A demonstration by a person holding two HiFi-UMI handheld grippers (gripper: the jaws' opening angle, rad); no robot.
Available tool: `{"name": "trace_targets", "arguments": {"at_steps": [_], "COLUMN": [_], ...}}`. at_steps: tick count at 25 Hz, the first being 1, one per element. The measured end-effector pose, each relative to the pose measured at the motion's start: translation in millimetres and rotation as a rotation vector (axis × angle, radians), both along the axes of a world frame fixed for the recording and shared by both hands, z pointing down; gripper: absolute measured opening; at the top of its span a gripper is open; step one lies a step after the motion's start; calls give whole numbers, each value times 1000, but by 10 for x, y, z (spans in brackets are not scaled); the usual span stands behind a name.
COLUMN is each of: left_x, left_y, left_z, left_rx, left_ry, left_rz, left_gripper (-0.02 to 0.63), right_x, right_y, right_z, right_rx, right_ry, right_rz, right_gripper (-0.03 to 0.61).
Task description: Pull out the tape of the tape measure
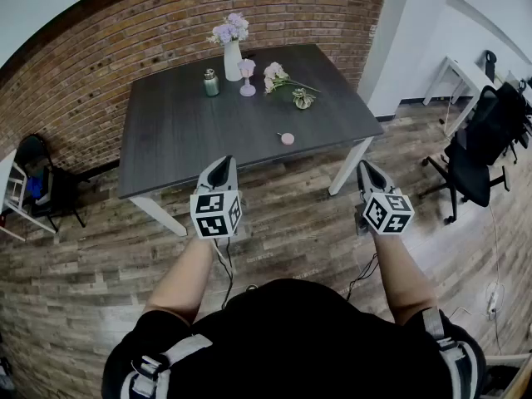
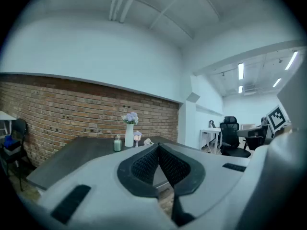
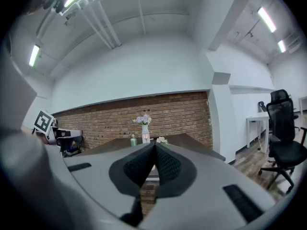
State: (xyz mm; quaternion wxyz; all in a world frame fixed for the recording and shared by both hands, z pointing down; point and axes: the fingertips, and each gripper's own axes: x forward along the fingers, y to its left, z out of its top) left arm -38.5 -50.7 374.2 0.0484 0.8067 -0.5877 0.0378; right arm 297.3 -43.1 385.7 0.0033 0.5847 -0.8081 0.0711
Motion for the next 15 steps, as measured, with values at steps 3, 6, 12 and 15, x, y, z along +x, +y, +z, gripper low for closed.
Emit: {"name": "trace_targets", "arguments": {"at_steps": [3,6,12,15], "left_x": [10,16,6,-1], "left_y": [6,5,21,23], "left_z": [13,25,49,58], "left_rx": [-2,-8,-13,-15], "left_ry": [5,4,11,10], "left_rz": [-6,-3,-6,-3], "left_gripper": [9,9,9,9], "right_x": [11,11,-13,-33], "right_y": [0,20,19,16], "right_z": [10,34,46,50], "right_rx": [-2,-9,-15,-16], "right_ry": [2,1,4,3], "right_rz": [-6,-5,-12,-14], "right_gripper": [-4,-3,-4,-4]}}
